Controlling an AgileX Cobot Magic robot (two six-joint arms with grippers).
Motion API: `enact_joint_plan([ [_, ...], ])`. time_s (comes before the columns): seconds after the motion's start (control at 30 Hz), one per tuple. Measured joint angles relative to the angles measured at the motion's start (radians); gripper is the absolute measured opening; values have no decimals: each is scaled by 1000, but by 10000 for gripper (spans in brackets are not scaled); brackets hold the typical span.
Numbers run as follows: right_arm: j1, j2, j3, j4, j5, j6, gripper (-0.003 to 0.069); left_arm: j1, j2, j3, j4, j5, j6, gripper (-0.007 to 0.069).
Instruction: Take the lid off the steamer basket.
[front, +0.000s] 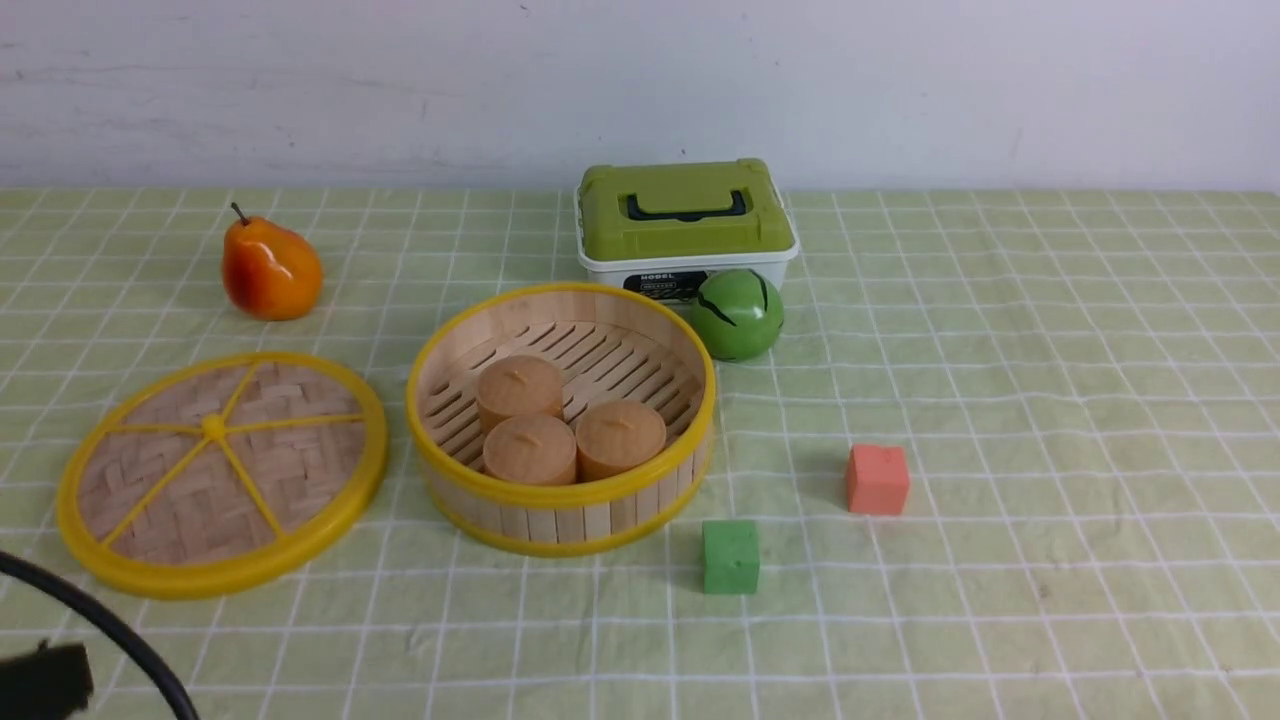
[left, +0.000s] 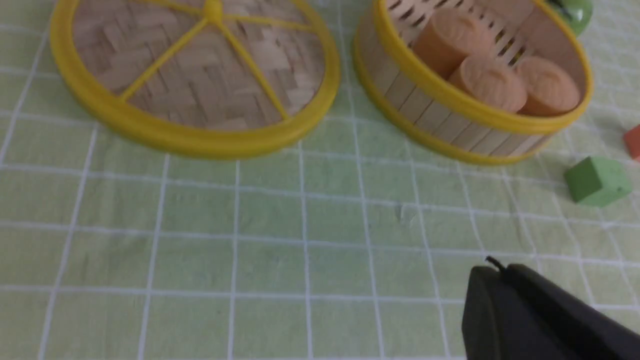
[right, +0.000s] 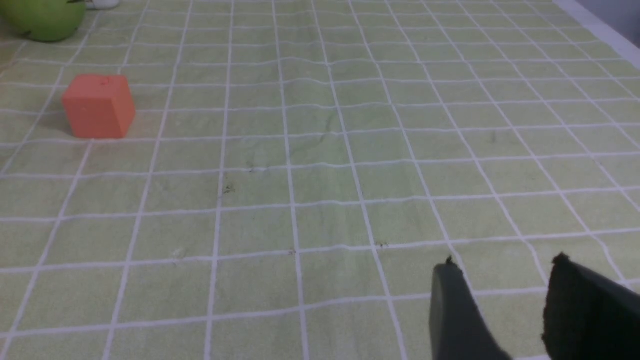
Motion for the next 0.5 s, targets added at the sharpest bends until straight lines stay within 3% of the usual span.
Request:
enact_joint_plan([
  [0.23,0,0,0,0,0,0,241,-30,-50,145,41,-80,0,-13],
  [0.5,0,0,0,0,0,0,241,-30,-327,400,81,-465,0,-13],
])
